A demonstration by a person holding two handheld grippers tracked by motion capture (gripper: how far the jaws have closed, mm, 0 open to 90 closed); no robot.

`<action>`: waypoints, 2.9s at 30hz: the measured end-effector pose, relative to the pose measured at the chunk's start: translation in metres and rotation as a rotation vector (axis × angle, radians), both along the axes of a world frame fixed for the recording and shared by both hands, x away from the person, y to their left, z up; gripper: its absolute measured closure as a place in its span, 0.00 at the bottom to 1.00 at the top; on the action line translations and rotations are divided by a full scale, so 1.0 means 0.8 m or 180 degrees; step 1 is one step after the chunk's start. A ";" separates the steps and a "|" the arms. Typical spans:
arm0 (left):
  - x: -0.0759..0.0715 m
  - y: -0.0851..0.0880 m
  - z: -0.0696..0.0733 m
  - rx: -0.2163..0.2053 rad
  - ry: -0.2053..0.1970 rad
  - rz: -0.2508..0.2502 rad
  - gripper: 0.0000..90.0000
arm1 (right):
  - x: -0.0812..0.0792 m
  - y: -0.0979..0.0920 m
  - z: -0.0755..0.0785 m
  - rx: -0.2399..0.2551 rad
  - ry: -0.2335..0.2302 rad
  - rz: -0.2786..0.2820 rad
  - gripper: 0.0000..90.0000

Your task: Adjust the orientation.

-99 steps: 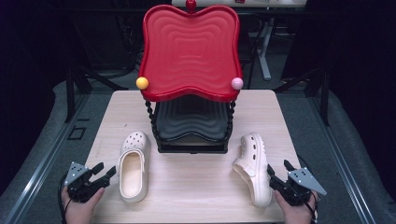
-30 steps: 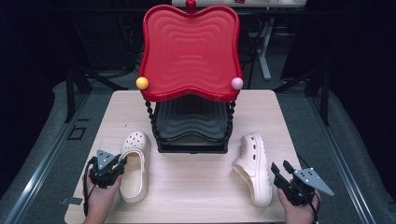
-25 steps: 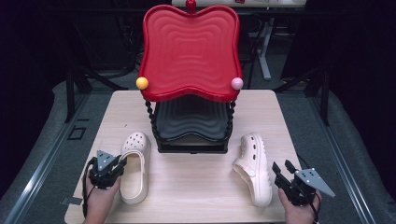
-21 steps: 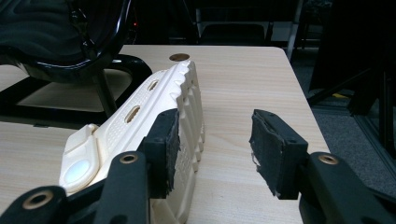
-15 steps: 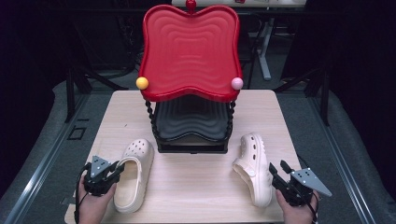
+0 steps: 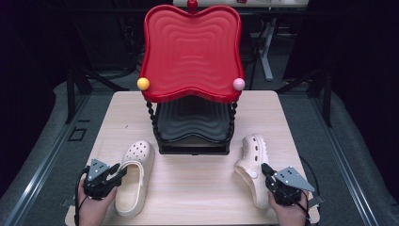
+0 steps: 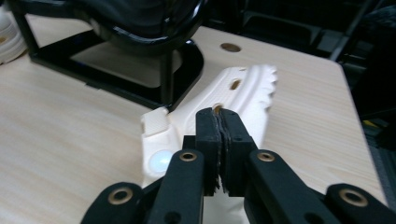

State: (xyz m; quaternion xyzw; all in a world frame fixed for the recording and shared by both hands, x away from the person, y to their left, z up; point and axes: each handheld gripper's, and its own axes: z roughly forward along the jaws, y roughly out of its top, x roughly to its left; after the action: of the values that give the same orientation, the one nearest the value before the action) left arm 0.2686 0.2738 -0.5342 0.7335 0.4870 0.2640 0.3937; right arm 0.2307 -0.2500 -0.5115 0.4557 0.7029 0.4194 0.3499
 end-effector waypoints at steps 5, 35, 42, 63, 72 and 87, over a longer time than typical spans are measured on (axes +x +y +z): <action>-0.001 0.001 -0.001 -0.0053 -0.0024 -0.0004 0.63 | 0.006 0.002 -0.009 -0.0103 0.0199 0.0121 1.00; -0.008 0.010 -0.008 -0.0290 -0.0034 0.0070 0.54 | 0.006 -0.091 -0.015 0.0422 0.0481 -0.0722 1.00; -0.007 0.010 -0.008 -0.0285 -0.0037 0.0074 0.55 | 0.019 -0.112 -0.034 0.0572 0.0711 -0.0882 1.00; -0.007 0.009 -0.008 -0.0314 -0.0038 0.0076 0.55 | 0.011 -0.089 -0.017 0.0313 0.0288 -0.0766 0.79; -0.007 0.009 -0.009 -0.0315 -0.0027 0.0078 0.55 | 0.029 -0.067 -0.030 -0.0278 0.0364 -0.0827 0.75; -0.007 0.008 -0.008 -0.0305 -0.0049 0.0080 0.54 | 0.028 -0.052 -0.021 -0.0273 0.0490 -0.0700 0.85</action>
State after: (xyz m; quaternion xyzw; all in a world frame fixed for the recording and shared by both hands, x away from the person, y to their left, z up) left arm 0.2629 0.2801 -0.5410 0.7056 0.5053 0.2510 0.4288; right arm 0.2534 -0.2919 -0.5279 0.5454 0.6907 0.3120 0.3579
